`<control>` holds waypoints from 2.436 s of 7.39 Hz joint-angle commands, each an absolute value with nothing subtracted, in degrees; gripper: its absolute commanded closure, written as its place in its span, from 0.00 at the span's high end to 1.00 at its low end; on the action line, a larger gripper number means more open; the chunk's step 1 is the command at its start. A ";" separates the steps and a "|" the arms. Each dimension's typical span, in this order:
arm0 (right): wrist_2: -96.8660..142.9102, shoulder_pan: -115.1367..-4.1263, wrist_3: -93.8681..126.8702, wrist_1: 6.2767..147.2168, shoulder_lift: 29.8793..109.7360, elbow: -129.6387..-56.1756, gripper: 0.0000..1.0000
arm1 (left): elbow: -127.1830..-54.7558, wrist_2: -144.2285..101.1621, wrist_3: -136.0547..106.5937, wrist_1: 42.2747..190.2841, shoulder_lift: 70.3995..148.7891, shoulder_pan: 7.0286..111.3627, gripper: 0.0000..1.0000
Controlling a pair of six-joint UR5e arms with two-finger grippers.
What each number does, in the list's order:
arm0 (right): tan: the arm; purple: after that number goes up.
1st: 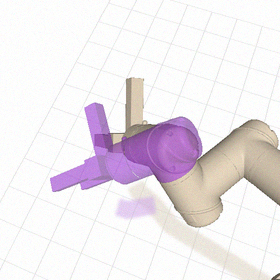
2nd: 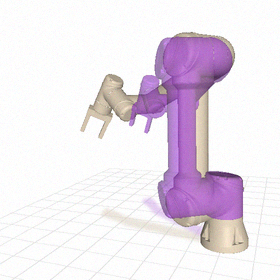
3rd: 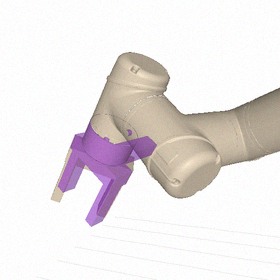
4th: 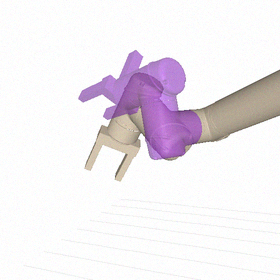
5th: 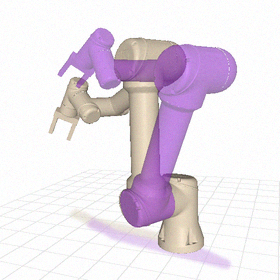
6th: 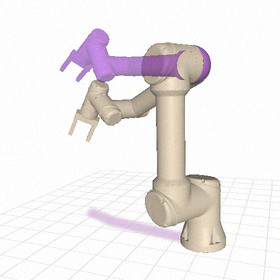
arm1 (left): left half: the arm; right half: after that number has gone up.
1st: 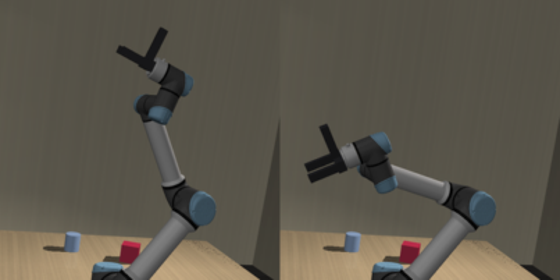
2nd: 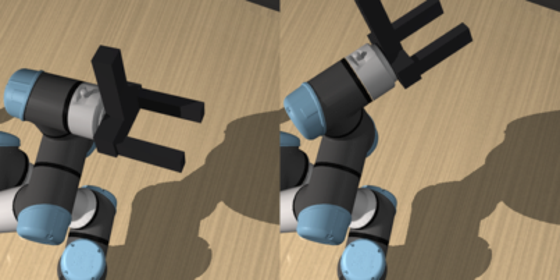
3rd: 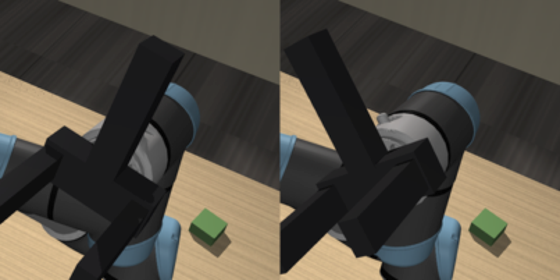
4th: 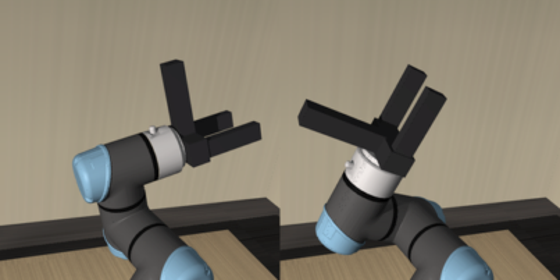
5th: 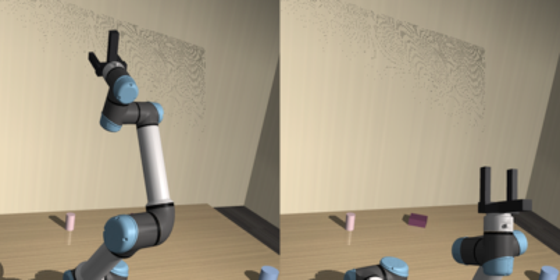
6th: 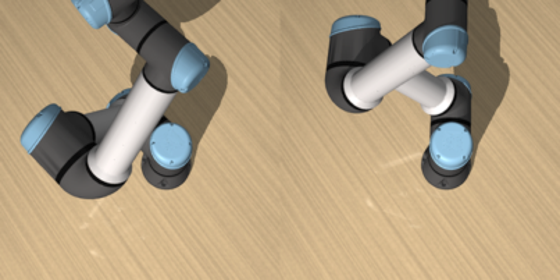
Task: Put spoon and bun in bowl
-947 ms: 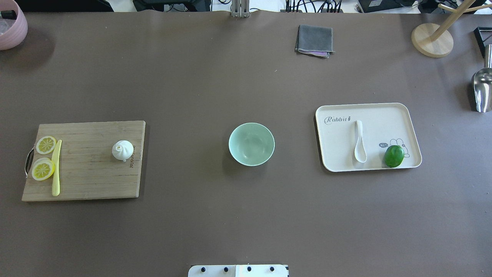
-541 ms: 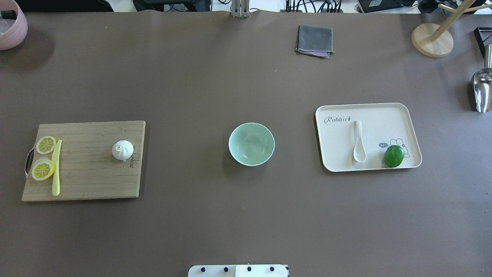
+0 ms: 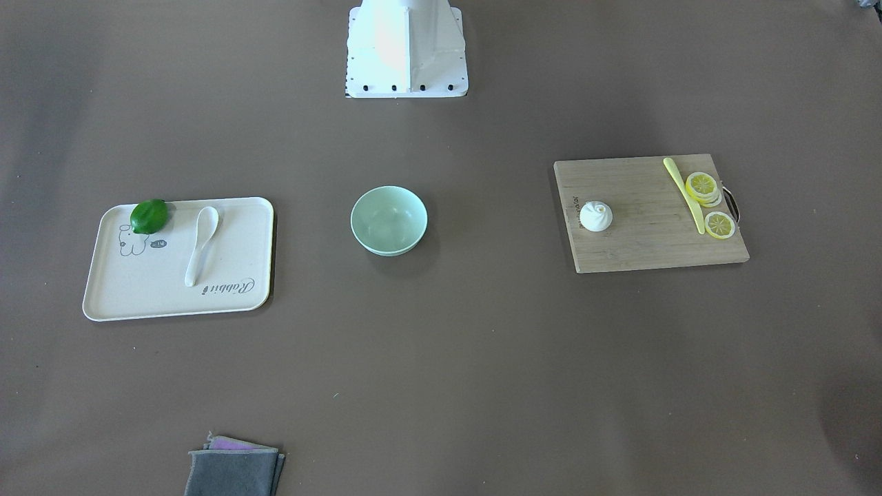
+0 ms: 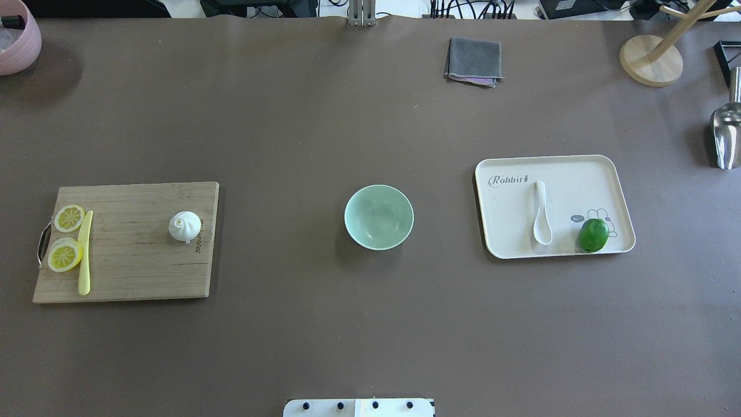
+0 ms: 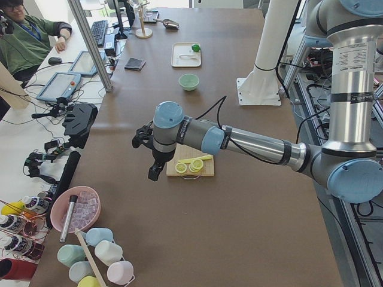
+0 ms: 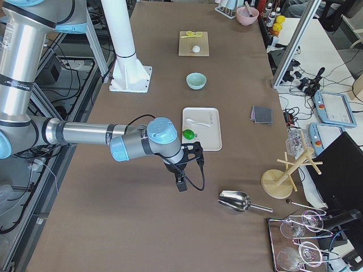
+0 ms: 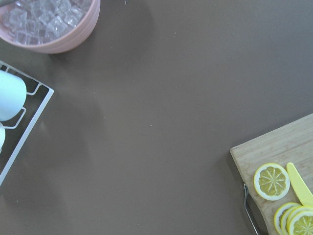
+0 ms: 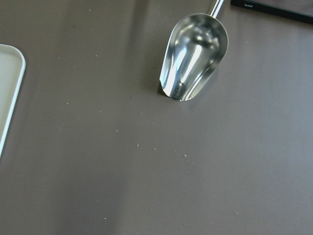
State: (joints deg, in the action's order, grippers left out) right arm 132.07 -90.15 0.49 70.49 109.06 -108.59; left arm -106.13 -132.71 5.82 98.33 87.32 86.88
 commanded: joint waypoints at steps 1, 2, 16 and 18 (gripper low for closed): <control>137.10 -89.74 6.28 69.26 105.31 -108.54 1.00 | -100.59 -132.11 5.19 112.24 91.81 86.75 0.98; 137.63 -86.43 11.98 69.00 104.25 -108.72 1.00 | -95.76 -132.80 5.53 113.80 94.46 86.66 0.98; 103.45 -39.56 66.08 65.92 80.33 -98.17 0.56 | -95.71 -132.89 2.46 121.03 93.52 83.76 0.98; 103.10 -38.94 66.71 65.92 80.24 -98.17 0.48 | -95.71 -132.80 2.37 121.90 93.43 83.85 0.98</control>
